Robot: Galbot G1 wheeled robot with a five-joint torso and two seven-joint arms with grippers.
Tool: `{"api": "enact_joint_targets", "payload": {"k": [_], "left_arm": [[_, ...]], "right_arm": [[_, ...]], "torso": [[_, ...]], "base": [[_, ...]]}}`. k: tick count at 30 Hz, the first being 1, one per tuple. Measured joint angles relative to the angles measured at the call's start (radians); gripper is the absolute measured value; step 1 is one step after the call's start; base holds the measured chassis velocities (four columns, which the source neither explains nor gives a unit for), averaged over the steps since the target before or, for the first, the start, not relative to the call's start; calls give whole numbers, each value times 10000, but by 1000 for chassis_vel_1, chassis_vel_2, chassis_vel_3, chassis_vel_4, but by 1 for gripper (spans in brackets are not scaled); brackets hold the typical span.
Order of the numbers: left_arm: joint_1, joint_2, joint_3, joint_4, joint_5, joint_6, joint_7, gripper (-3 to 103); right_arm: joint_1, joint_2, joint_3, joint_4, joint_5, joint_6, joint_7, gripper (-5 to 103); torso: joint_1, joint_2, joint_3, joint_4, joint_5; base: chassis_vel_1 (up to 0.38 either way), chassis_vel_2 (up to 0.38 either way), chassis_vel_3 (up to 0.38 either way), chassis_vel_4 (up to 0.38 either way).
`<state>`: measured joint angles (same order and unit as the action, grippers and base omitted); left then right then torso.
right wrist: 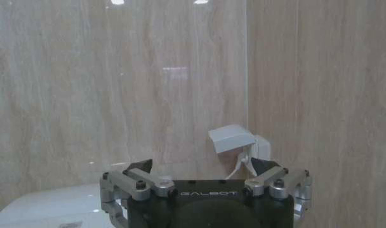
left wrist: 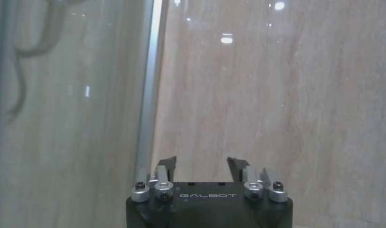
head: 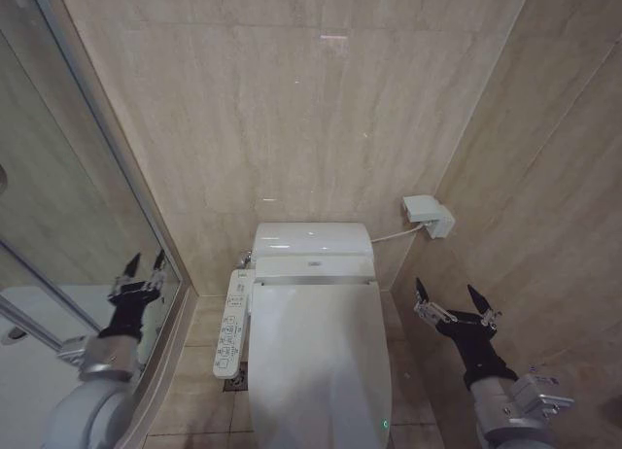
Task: Open the toilet lid, clean the toilet bowl with a toilet brush, close the toilet lid, and flush.
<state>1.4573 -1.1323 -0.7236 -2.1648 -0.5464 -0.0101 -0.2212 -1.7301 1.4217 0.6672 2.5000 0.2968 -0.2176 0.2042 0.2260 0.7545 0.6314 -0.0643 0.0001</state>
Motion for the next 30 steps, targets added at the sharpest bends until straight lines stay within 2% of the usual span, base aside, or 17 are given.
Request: {"api": "enact_joint_targets", "payload": {"k": [3,4,7,9,10,15,20,30], "left_arm": [[604,-176,-340,-453,137,51,137,43],[895,-217,-396,-666,195,82,226,70],[1213,-171,-248,-968,410,196,347,70],[1269,-64,-57,-982,799,129,446,70],[1398,-60,-74,-1023,916,136,502,96],[1995,-195,-244,-1649,1029,508,748,96],[2343,-495,-257,-2257,1021,749,868,100],[2819,-936,-324,-2608,944,596,768,100]], "right_arm": [[0,0,0,0,0,0,-2,100],[0,0,-1,0,0,0,-2,100],[0,0,0,0,0,0,-2,100],[0,0,-1,0,0,0,-2,100],[-1,0,0,0,1,0,0,100],[0,0,-1,0,0,0,-2,100],[0,0,-1,0,0,0,-2,100],[0,0,0,0,0,0,-2,100]], "torso": [[0,0,0,0,-1],[0,0,0,7,0],[-1,0,0,9,1],[0,0,0,-5,-2],[0,0,1,-7,-1],[1,0,1,6,0],[1,0,0,0,0],[1,0,0,2,0]], "base": [[0,0,0,0],[0,0,0,0],[0,0,0,0],[0,0,0,0],[0,0,0,0],[0,0,0,0],[0,0,0,0],[0,0,0,0]]}}
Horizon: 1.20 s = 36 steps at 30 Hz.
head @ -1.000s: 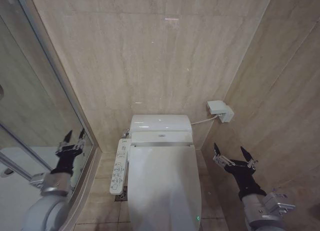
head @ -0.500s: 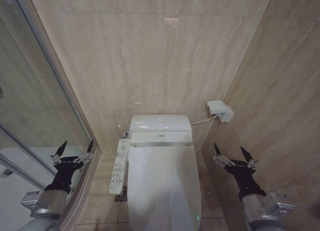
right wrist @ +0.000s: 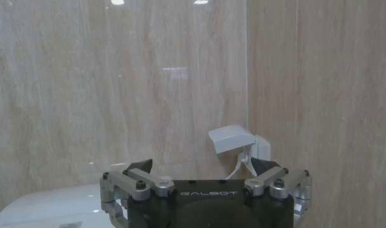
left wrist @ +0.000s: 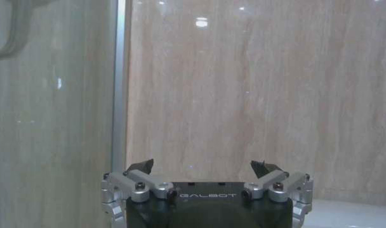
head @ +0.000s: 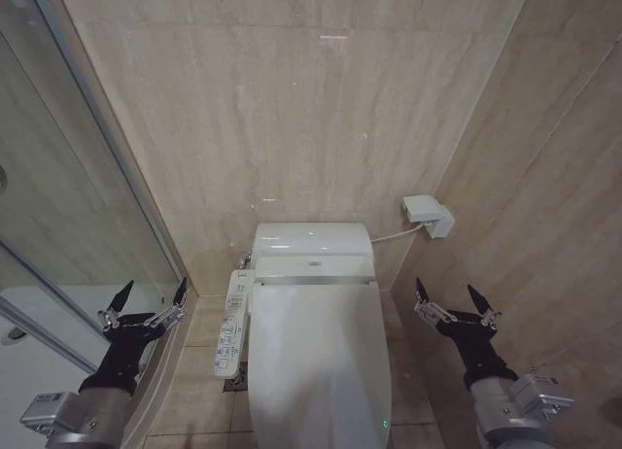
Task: Open the toilet lid, clean the toilet bowl with a toilet brush, close the toilet lid, and flush.
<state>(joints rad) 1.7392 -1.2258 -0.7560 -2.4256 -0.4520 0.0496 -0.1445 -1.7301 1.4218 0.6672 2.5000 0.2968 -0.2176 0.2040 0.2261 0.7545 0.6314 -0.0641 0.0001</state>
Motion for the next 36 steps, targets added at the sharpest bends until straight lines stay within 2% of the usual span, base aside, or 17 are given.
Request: {"api": "enact_joint_targets", "payload": {"k": [6,15,36], "left_arm": [[372,-394,259,-157,434,-275,-6,100],[581,-405,88,-585,845,-272,179,100],[726,-508,311,-762,910,-239,-41,100]], "right_arm": [[0,0,0,0,0,0,0,100],[0,0,0,0,0,0,0,100],[0,0,0,0,0,0,0,100]], "torso": [[0,0,0,2,-1],[0,-1,0,1,0],[0,-1,0,1,0]], "base": [[0,0,0,0],[0,0,0,0],[0,0,0,0]]}}
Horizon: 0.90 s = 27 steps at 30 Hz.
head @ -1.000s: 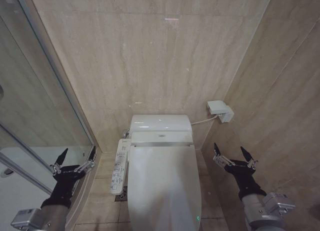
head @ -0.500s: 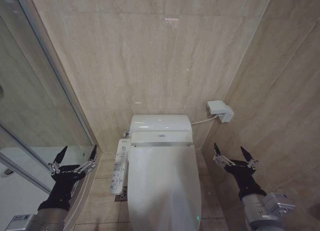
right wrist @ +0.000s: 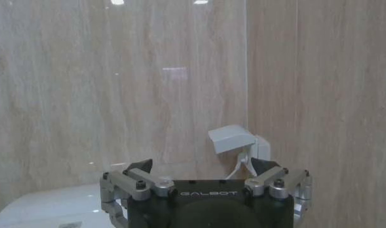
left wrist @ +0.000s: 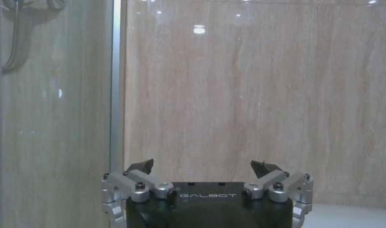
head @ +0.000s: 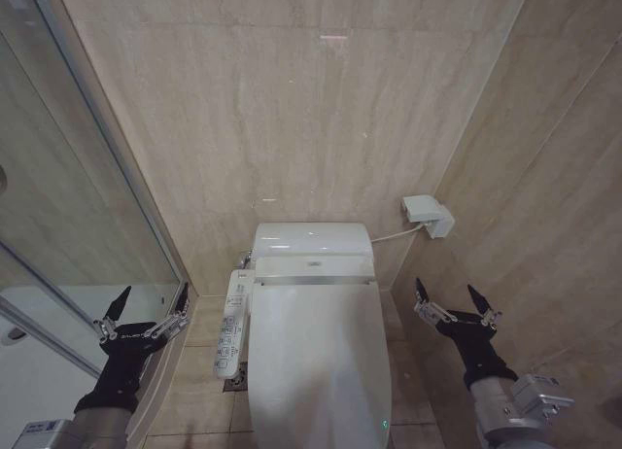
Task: Open the toilet lid, clean the toilet bowl with a toilet brush, close the toilet lid, and flush.
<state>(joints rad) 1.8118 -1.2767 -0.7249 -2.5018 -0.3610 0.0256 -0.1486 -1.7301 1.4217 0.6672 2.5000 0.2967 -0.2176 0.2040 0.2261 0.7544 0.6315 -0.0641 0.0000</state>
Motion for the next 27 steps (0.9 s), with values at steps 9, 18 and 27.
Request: {"api": "enact_joint_targets", "payload": {"k": [9,18,27], "left_arm": [[-6,0,3,0,1,8,-9,100],[-9,4,7,1,1,12,-9,100],[-10,6,8,5,-2,13,-6,100]], "right_arm": [[0,0,0,0,0,0,0,100],[0,0,0,0,1,0,0,100],[0,0,0,0,0,0,0,100]], "torso": [[0,0,0,0,0],[2,0,0,1,0],[4,-1,2,0,-3]], "base": [[0,0,0,0],[0,0,0,0],[81,-92,-99,103]]}}
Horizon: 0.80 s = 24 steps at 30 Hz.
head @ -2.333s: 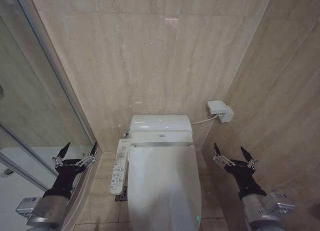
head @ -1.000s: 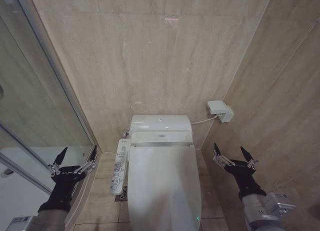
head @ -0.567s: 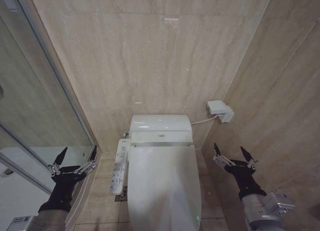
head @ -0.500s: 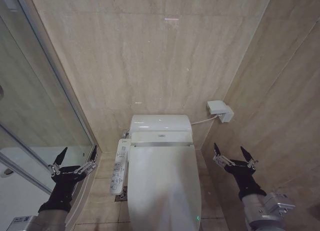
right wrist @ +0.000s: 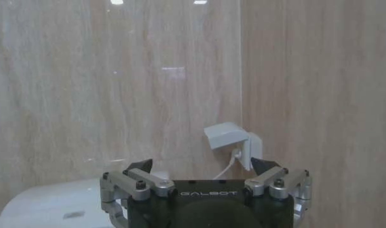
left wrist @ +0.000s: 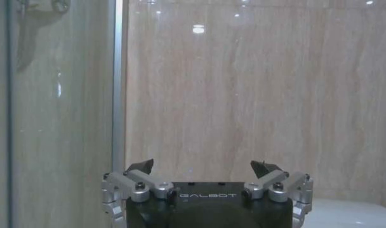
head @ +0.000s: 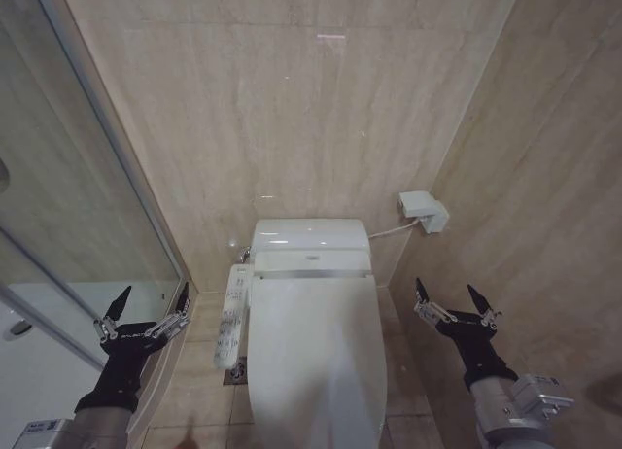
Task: Open the toilet lid, clean the toilet bowl with a toilet brush, close the toilet lid, and flush.
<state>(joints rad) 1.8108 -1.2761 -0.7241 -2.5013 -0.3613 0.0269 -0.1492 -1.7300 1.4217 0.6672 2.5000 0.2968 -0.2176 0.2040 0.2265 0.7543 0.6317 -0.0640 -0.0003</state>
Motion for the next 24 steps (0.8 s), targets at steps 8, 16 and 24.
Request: {"api": "enact_joint_targets", "payload": {"k": [8,16,24], "left_arm": [[0,0,0,4,-4,0,1,100],[0,0,-1,10,-5,0,1,100],[0,0,-2,13,-5,0,1,100]], "right_arm": [[0,0,0,0,0,0,0,100],[-2,0,0,0,0,0,1,100],[-1,0,0,-1,0,0,0,100]], "torso": [[-4,0,-1,2,6],[-6,2,-3,0,1],[-7,2,-3,2,7]], "base": [[211,-223,-207,215],[279,-283,-282,278],[283,-292,-293,288]]}}
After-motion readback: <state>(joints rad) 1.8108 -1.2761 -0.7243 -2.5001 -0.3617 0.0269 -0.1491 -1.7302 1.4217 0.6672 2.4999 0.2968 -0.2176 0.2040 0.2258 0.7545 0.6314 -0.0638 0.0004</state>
